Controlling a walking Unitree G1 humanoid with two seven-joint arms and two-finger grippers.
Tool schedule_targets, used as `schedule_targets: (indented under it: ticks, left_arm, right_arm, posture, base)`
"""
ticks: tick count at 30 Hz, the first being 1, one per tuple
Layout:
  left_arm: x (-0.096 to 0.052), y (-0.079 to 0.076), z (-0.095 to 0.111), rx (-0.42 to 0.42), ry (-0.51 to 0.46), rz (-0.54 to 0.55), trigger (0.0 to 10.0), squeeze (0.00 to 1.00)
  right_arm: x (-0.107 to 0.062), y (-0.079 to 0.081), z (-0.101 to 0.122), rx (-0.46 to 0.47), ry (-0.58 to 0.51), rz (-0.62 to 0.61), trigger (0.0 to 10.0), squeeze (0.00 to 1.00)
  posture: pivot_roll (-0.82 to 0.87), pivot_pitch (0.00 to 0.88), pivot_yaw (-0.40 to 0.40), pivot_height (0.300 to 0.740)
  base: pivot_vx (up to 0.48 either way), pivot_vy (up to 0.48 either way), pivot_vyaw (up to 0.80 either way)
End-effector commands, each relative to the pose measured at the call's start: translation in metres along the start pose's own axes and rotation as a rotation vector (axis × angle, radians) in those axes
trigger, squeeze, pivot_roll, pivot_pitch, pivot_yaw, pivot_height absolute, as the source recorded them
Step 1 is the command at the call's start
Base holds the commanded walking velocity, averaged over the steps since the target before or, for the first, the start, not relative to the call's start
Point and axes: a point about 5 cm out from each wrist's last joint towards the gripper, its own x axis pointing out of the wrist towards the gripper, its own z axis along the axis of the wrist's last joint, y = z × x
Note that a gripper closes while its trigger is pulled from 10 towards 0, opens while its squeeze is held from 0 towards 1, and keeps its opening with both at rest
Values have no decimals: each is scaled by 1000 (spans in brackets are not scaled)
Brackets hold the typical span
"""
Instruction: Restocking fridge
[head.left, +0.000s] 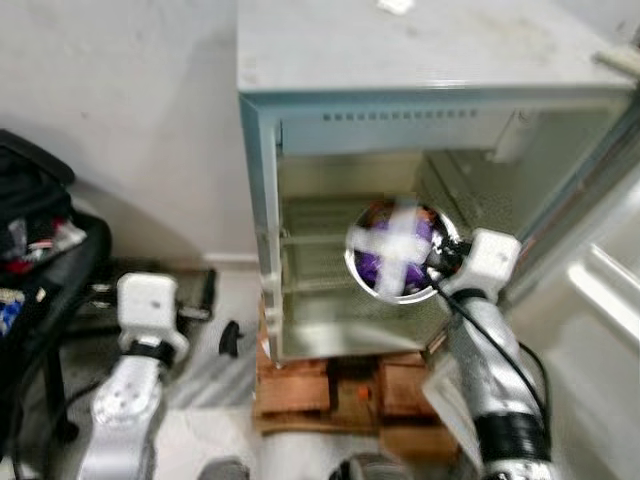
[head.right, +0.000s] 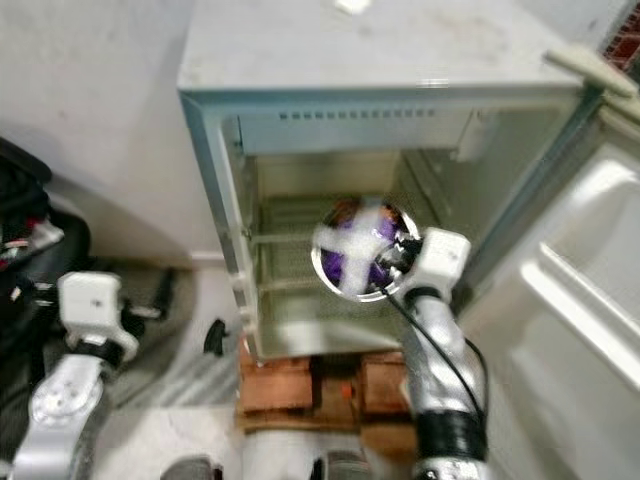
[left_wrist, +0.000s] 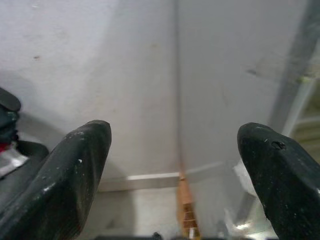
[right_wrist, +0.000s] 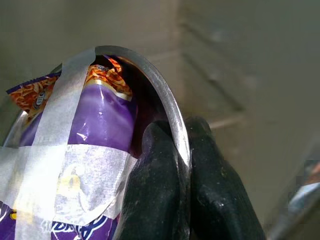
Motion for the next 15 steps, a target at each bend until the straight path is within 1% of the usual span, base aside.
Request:
schedule_targets:
  ticks: [1, 4, 6, 8, 9, 13, 14, 15]
  left_arm:
    - [-2, 11, 3, 25, 0, 33, 10000, 0]
    - [-3, 11, 2, 27, 6, 31, 10000, 0]
    - [-3, 10, 2, 18, 8, 30, 10000, 0]
    - [-4, 9, 2, 13, 10, 32, 10000, 0]
    - [-5, 9, 2, 12, 17, 43, 10000, 0]
    - [-7, 8, 0, 25, 23, 60, 10000, 0]
    - [-7, 8, 0, 28, 25, 62, 10000, 0]
    - [-8, 8, -1, 27, 32, 72, 10000, 0]
  right_arm:
    - [3, 18, 8, 20, -31, 59, 10000, 0]
    - [4, 19, 6, 18, -22, 67, 10000, 0]
    - [4, 21, 6, 23, -14, 79, 10000, 0]
    - [4, 24, 5, 30, -7, 96, 10000, 0]
    - [4, 27, 4, 40, 8, 122, 10000, 0]
    - [4, 33, -1, 50, 45, 157, 10000, 0]
    - [5, 37, -3, 64, 62, 176, 10000, 0]
    - [7, 45, -7, 66, 91, 212, 10000, 0]
  posture:
    - [76, 110, -75, 740]
    - [77, 111, -75, 740]
    - [80, 132, -76, 740]
    - [82, 128, -79, 740]
    - [82, 132, -80, 740]
    - [84, 139, -84, 740]
    - [84, 140, -85, 740]
    - [88, 143, -86, 740]
  base:
    - [285, 0, 0]
    - [271, 0, 0]
    - [257, 0, 0]
    - [249, 0, 0]
    - [0, 0, 0]
    - [0, 0, 0]
    - [0, 0, 0]
    - [0, 0, 0]
